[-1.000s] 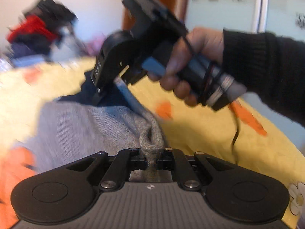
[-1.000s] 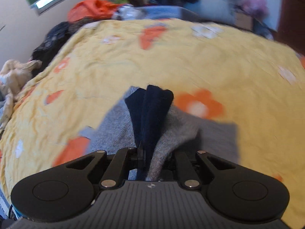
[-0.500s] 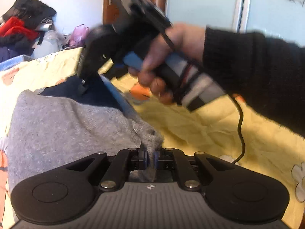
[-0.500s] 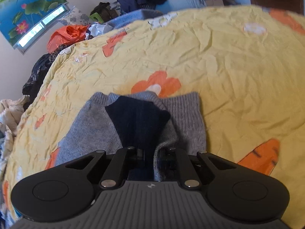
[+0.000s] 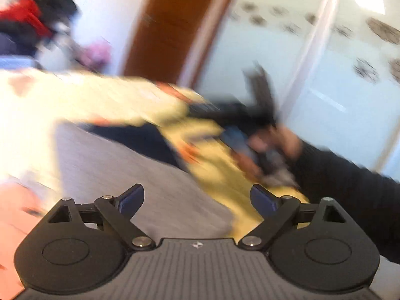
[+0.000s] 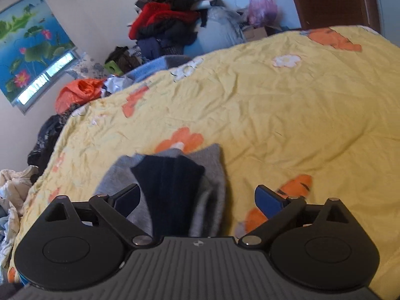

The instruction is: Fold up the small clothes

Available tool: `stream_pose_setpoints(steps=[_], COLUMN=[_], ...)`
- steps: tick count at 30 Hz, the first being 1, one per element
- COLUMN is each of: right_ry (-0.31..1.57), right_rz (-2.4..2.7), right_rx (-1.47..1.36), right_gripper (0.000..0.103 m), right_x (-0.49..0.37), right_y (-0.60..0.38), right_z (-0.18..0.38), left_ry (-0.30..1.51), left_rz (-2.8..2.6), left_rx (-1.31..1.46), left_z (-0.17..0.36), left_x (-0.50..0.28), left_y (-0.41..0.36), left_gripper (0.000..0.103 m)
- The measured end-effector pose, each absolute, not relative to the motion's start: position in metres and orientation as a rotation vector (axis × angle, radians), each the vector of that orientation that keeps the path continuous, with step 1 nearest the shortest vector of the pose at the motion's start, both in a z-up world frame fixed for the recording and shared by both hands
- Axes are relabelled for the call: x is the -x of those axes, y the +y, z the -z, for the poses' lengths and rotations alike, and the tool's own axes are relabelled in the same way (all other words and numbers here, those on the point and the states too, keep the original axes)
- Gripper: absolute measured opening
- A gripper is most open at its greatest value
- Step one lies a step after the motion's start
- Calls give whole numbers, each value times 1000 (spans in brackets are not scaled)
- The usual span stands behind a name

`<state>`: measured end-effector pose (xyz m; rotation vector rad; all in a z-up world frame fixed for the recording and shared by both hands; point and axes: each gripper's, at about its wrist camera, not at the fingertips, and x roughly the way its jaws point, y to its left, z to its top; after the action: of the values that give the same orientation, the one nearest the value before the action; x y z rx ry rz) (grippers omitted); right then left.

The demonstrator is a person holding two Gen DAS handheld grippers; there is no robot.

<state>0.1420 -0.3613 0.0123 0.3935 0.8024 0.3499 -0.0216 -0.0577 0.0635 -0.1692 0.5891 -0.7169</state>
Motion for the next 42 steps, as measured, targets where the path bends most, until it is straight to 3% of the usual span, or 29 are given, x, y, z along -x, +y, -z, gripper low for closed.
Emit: stream_pose_setpoints(steps=[2,6,9,10,11,12,13,17,28,30,31,32,35,42], right_ry=[824,876,885,881,873,863,861,865,781,820,846,879,911,948], right_rz=[-346,-351,-340,-340,-340,-341,-349,-368,-529,-520,-489,-445,-447,-527], right_rx=[-423,-435,-378,-363,-353,-350,-352,-414,-504,-517,-514,-505,-493,-461], right_gripper=[91,90,91,91,86,77,45,31,28,35,43,52,59,63], right_x=[-145,-153,-154,-153,-152,-150,-149,-146,-157,-173,-180,-185,-171,-85], right_y=[-363,-345,-327,-322,-319,-317,-317,-317,-260,-248,-243,-239,-241,-254], right_z=[-1,17,23,23,23,24,23,23,-16,-4,5,12,21,23], left_ry=[627,787,835,862,901,901,903,896,794,822,862,895,860,873], left_rz=[594,414,440,465,481,468,466,462,370,336,305,286,342,401], left_rx=[248,538,540,540,547,542,526,494,385,323,315,327,365,374], left_z=[-60,-28,-11,-6,2,8,8,6,-43,-31,-22,-15,-14,2], left_x=[-9,-79,-105,-112,-115,-114,-116,-111,-116,-123,-123,-119,-77,-21], left_y=[-35,5,-3,-7,-11,-19,-21,-21,37,42,45,48,59,53], left_gripper=[93,92,91,82,60,54,42,31,32,37,42,53,62,61])
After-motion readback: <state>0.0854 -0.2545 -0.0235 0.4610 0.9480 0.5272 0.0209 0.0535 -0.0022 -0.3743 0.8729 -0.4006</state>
